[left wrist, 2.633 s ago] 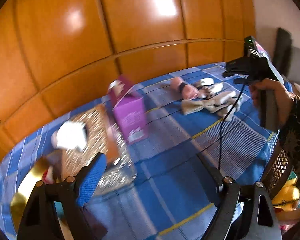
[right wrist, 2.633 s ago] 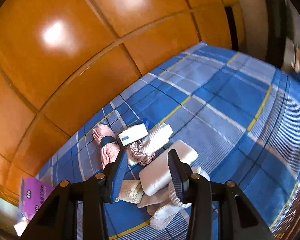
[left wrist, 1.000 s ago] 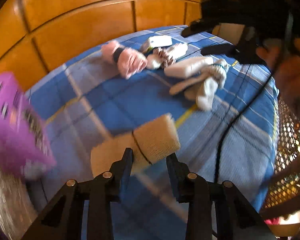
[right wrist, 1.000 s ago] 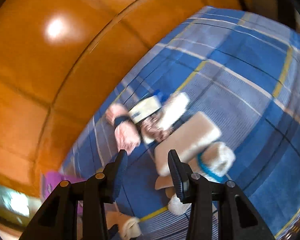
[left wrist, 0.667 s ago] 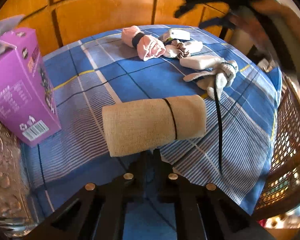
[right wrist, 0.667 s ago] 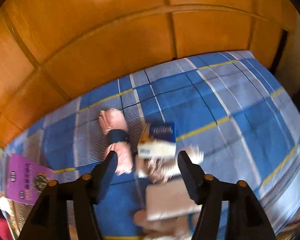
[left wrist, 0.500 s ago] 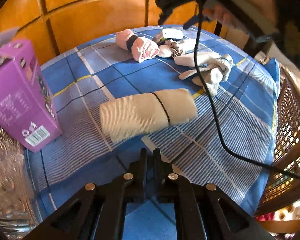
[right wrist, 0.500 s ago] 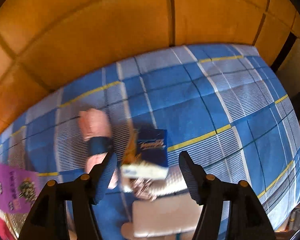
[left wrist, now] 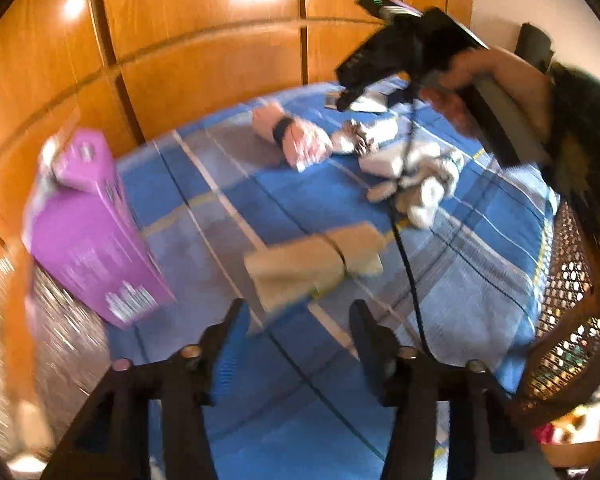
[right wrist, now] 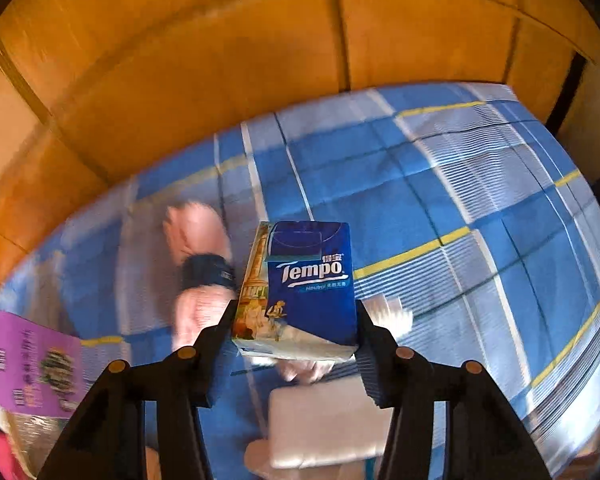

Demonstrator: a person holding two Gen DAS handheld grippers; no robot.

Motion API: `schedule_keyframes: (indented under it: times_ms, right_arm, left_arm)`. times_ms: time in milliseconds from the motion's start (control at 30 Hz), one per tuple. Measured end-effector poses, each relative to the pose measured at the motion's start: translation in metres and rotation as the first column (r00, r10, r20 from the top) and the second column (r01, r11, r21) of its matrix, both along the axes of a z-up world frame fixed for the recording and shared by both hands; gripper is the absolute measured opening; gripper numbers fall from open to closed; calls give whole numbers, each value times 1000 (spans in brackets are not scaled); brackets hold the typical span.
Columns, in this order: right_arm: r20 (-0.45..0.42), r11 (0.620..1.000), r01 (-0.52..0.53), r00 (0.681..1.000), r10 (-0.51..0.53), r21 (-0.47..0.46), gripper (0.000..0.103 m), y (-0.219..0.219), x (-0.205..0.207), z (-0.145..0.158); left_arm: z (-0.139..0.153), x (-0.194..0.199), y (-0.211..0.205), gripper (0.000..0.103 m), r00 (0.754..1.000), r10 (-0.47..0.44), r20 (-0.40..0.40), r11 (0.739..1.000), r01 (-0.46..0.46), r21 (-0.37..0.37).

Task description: Organize soft objects

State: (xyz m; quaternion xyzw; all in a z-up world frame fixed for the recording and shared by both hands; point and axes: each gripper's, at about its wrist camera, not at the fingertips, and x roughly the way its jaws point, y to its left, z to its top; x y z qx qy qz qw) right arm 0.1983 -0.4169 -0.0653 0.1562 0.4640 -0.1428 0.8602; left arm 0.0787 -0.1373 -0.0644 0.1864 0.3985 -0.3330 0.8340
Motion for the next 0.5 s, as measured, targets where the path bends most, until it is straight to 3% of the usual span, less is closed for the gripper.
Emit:
schedule_keyframes:
  times_ms: [67, 133, 233, 333, 433, 500]
  right_arm:
    - [74, 999, 4, 997, -7, 38, 52, 3, -17, 6]
    - [133, 998, 1, 991, -11, 70, 52, 4, -33, 7]
    - [164, 990, 22, 985, -45, 141, 52, -5, -46, 8]
    - [195, 986, 29, 979, -60, 161, 52, -10, -49, 13]
    - [206, 989, 32, 977, -63, 147, 52, -9, -51, 15]
    - [223, 989, 36, 972, -68, 146, 52, -8, -54, 18]
  left_arm:
    - [7, 0, -10, 64, 996, -43, 73, 998, 39, 57]
    - [9, -2, -22, 65, 984, -105, 140, 988, 87, 127]
    - [0, -5, -45, 65, 947, -236, 216, 946, 173, 274]
    - [-16, -4, -67, 66, 909, -370, 192, 882, 279, 381]
    - [-37, 3, -87, 66, 883, -446, 144, 817, 336, 468]
    - [-49, 11, -96, 66, 881, -455, 131, 801, 340, 493]
